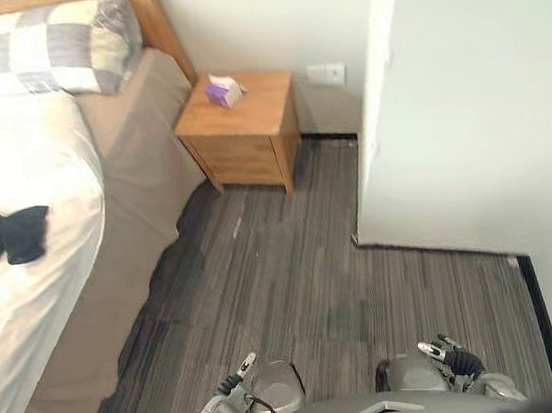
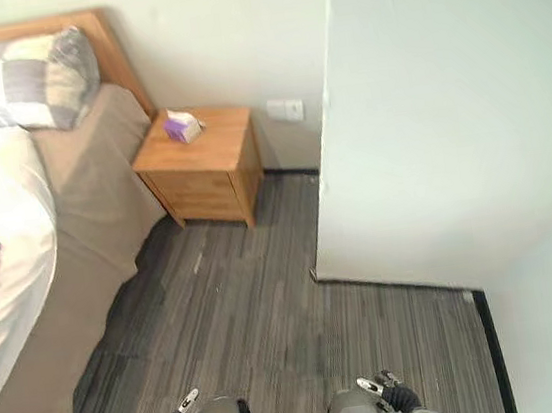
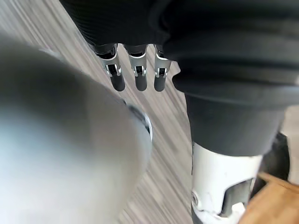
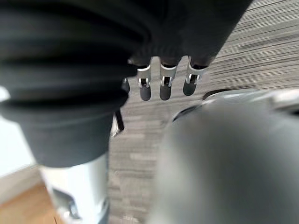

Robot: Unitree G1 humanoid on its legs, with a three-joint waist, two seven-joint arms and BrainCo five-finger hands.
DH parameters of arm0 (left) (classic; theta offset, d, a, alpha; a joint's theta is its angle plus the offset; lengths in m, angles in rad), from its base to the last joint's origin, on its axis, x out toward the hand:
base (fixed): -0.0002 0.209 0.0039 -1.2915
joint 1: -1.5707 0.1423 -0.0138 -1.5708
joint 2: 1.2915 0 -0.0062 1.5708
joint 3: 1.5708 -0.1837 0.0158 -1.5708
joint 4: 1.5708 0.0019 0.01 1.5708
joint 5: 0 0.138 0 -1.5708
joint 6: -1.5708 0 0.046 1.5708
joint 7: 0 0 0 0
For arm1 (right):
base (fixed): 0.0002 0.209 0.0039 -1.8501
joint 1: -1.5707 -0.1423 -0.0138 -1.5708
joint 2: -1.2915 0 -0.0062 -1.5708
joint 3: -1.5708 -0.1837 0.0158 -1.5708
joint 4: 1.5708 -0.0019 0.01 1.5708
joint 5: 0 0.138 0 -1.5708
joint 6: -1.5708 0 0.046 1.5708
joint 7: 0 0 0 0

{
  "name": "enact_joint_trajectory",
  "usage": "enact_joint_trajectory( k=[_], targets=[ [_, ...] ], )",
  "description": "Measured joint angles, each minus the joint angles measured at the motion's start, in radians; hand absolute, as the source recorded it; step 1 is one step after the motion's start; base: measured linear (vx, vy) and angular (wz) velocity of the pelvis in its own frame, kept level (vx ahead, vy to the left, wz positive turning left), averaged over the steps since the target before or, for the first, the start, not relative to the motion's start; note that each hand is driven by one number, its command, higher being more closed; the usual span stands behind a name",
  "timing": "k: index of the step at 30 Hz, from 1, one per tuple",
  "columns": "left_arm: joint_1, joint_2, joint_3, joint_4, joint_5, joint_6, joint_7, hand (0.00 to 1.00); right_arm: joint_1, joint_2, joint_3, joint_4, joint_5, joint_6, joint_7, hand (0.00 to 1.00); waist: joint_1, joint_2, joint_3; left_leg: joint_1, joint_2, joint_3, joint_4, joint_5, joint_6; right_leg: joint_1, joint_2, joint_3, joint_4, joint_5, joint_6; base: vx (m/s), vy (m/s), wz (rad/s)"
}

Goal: Tidy the bed and pick cloth on bed and put in laundry

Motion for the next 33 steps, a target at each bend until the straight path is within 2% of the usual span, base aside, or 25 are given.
enact_joint_trajectory(
  k=[1,2,4,5,6,7,8,9,10,11,12,13,14,15,16,18,21,23,24,25,26,28,29,31,33],
  targets=[
    [-0.002,0.003,-0.008,0.001,-0.011,0.006,0.003,0.0,-0.004,0.0,-0.003,0.006,-0.014,0.005,0.005,0.0,-0.004,0.0,0.0,-0.014,-0.025,0.02,-0.147,0.046,0.008,0.026,-0.004,-0.019,-0.022,0.003,0.006,0.42,-0.012,0.32],
    [-0.008,0.015,-0.02,0.005,-0.033,0.018,0.012,0.0,-0.009,0.005,-0.007,0.028,-0.024,0.012,0.01,0.0,-0.002,-0.011,0.006,-0.02,-0.06,0.034,-0.329,0.186,0.032,0.07,-0.013,-0.048,-0.066,0.006,0.026,0.44,0.013,0.39],
    [-0.013,0.024,-0.031,0.006,-0.034,0.018,0.012,0.0,-0.019,0.008,-0.007,0.037,-0.042,0.017,0.011,0.0,0.003,-0.019,0.011,-0.026,-0.071,0.038,-0.414,0.284,0.029,0.114,-0.018,-0.077,-0.106,0.012,0.048,0.48,0.075,0.44],
    [-0.02,0.027,-0.034,0.008,-0.034,0.018,0.011,0.0,-0.019,0.013,-0.003,0.052,-0.059,0.016,0.014,0.0,0.013,-0.031,0.014,-0.022,-0.076,0.075,-0.425,0.352,0.078,0.138,-0.029,-0.095,-0.12,0.008,0.068,0.5,0.147,0.59],
    [-0.03,0.04,-0.051,0.018,-0.033,0.017,0.01,0.0,-0.041,0.025,0.001,0.079,-0.062,0.015,0.012,0.0,0.013,-0.046,0.007,-0.02,-0.102,0.1,-0.437,0.345,0.121,0.147,-0.052,-0.109,-0.12,0.018,0.09,0.4,0.146,0.55],
    [-0.036,0.05,-0.064,0.022,-0.033,0.017,0.008,0.0,-0.051,0.028,0.002,0.09,-0.068,0.015,0.009,0.0,0.012,-0.054,0.004,-0.019,-0.111,0.112,-0.444,0.342,0.13,0.147,-0.062,-0.116,-0.12,0.029,0.108,0.41,0.17,0.59],
    [-0.045,0.067,-0.071,0.028,-0.023,0.017,-0.005,0.0,-0.06,0.029,0.01,0.103,-0.068,0.011,0.01,0.0,0.018,-0.082,0.001,-0.018,-0.135,0.114,-0.437,0.342,0.148,0.148,-0.083,-0.12,-0.115,0.047,0.133,0.44,0.176,0.55],
    [-0.049,0.08,-0.071,0.029,-0.01,0.018,-0.012,0.0,-0.064,0.041,0.018,0.103,-0.066,0.003,0.01,0.0,0.024,-0.103,-0.002,-0.018,-0.158,0.114,-0.419,0.327,0.169,0.147,-0.108,-0.12,-0.075,0.06,0.154,0.44,0.171,0.58],
    [-0.05,0.082,-0.07,0.029,-0.002,0.02,-0.013,0.0,-0.066,0.049,0.018,0.103,-0.066,-0.002,0.007,0.0,0.021,-0.107,-0.001,-0.014,-0.166,0.113,-0.405,0.313,0.18,0.142,-0.12,-0.116,-0.031,0.069,0.17,0.41,0.172,0.63],
    [-0.053,0.087,-0.071,0.031,0.029,0.031,-0.017,0.0,-0.07,0.055,0.002,0.101,-0.061,-0.016,-0.004,0.0,0.021,-0.116,-0.001,0.016,-0.184,0.111,-0.389,0.282,0.19,0.115,-0.15,-0.099,0.115,0.083,0.19,0.38,0.181,0.68],
    [-0.053,0.097,-0.081,0.038,0.071,0.042,-0.025,0.0,-0.077,0.057,-0.016,0.093,-0.047,-0.019,-0.01,0.0,0.019,-0.122,-0.004,0.058,-0.206,0.083,-0.379,0.234,0.193,0.046,-0.186,-0.057,0.332,0.132,0.15,0.38,0.185,0.73],
    [-0.053,0.1,-0.09,0.041,0.096,0.047,-0.026,0.0,-0.077,0.056,-0.02,0.091,-0.036,-0.022,-0.011,0.0,0.015,-0.12,-0.006,0.082,-0.212,0.056,-0.38,0.198,0.186,0.004,-0.2,-0.037,0.448,0.196,0.13,0.41,0.168,0.9],
    [-0.056,0.115,-0.11,0.044,0.148,0.055,-0.028,0.0,-0.08,0.059,-0.035,0.08,0.001,-0.043,-0.011,0.0,-0.001,-0.123,-0.003,0.124,-0.236,0.007,-0.39,0.162,0.19,-0.086,-0.227,0.011,0.665,0.232,0.128,0.49,0.131,1.05],
    [-0.058,0.121,-0.125,0.059,0.183,0.052,-0.029,0.0,-0.087,0.06,-0.042,0.07,0.022,-0.058,-0.01,0.0,-0.008,-0.127,-0.004,0.172,-0.248,-0.035,-0.396,0.142,0.183,-0.169,-0.225,0.036,0.793,0.142,0.113,0.5,0.109,1.02],
    [-0.058,0.124,-0.143,0.065,0.184,0.05,-0.03,0.0,-0.086,0.06,-0.048,0.064,0.023,-0.064,-0.009,0.0,-0.009,-0.124,-0.003,0.202,-0.253,-0.054,-0.41,0.14,0.179,-0.197,-0.217,0.039,0.813,0.102,0.103,0.41,0.055,0.96],
    [-0.057,0.135,-0.216,0.083,0.181,0.032,-0.033,0.0,-0.087,0.063,-0.066,0.047,0.025,-0.104,0.01,0.0,-0.027,-0.097,-0.001,0.308,-0.251,-0.141,-0.47,0.13,0.163,-0.293,-0.147,0.037,0.708,0.001,0.093,0.34,-0.014,1.09],
    [-0.055,0.127,-0.264,0.081,0.179,0.024,-0.051,0.0,-0.093,0.071,-0.072,0.026,0.05,-0.116,0.016,0.0,-0.048,-0.069,-0.002,0.343,-0.24,-0.248,-0.497,0.12,0.146,-0.363,-0.045,0.096,0.378,0.001,0.091,0.45,-0.125,1.27],
    [-0.052,0.107,-0.263,0.077,0.168,0.005,-0.074,0.0,-0.104,0.077,-0.071,0.017,0.084,-0.116,0.009,0.0,-0.057,-0.047,0.008,0.347,-0.229,-0.358,-0.486,0.092,0.129,-0.392,0.03,0.217,0.042,0.128,0.06,0.46,-0.244,1.47],
    [-0.052,0.105,-0.263,0.075,0.164,0.0,-0.076,0.0,-0.106,0.077,-0.071,0.017,0.093,-0.116,0.008,0.0,-0.057,-0.05,0.008,0.352,-0.229,-0.378,-0.478,0.082,0.118,-0.391,0.037,0.238,-0.019,0.164,0.061,0.48,-0.304,1.39],
    [-0.046,0.104,-0.253,0.062,0.163,-0.012,-0.081,0.0,-0.104,0.078,-0.071,0.018,0.102,-0.115,0.004,0.0,-0.049,-0.063,0.013,0.364,-0.234,-0.376,-0.457,0.049,0.086,-0.376,0.035,0.261,-0.089,0.215,0.061,0.48,-0.341,1.32],
    [-0.039,0.101,-0.238,0.053,0.165,-0.019,-0.083,0.0,-0.099,0.078,-0.075,0.019,0.104,-0.116,0.004,0.0,-0.05,-0.056,0.016,0.383,-0.221,-0.368,-0.426,0.002,0.069,-0.366,0.033,0.261,-0.048,0.332,0.001,0.48,-0.351,1.1],
    [-0.021,0.056,-0.22,0.036,0.18,-0.035,-0.083,0.0,-0.113,0.063,-0.083,0.022,0.108,-0.116,0.001,0.0,-0.033,0.009,0.007,0.395,-0.159,-0.299,-0.392,-0.005,0.052,-0.371,0.072,0.222,0.034,0.241,-0.031,0.46,-0.317,0.59],
    [-0.018,0.043,-0.218,0.032,0.185,-0.039,-0.077,0.0,-0.117,0.068,-0.077,0.021,0.114,-0.116,0.0,0.0,-0.04,0.015,0.005,0.378,-0.133,-0.256,-0.334,0.005,0.042,-0.357,0.071,0.184,0.07,0.19,-0.046,0.43,-0.282,0.64],
    [-0.025,0.033,-0.209,0.029,0.181,-0.04,-0.07,0.0,-0.114,0.08,-0.072,0.022,0.119,-0.117,-0.004,0.0,-0.055,0.02,0.009,0.297,-0.087,-0.208,-0.141,0.019,0.022,-0.309,0.071,0.142,0.067,0.148,-0.058,0.37,-0.282,0.82],
    [-0.035,0.026,-0.182,0.028,0.185,-0.048,-0.055,0.0,-0.089,0.078,-0.069,0.024,0.128,-0.124,-0.022,0.0,-0.048,0.025,0.009,0.191,0.02,-0.092,0.108,-0.007,0.025,-0.191,0.08,0.081,0.01,0.112,-0.07,0.37,-0.275,0.7]
  ],
)
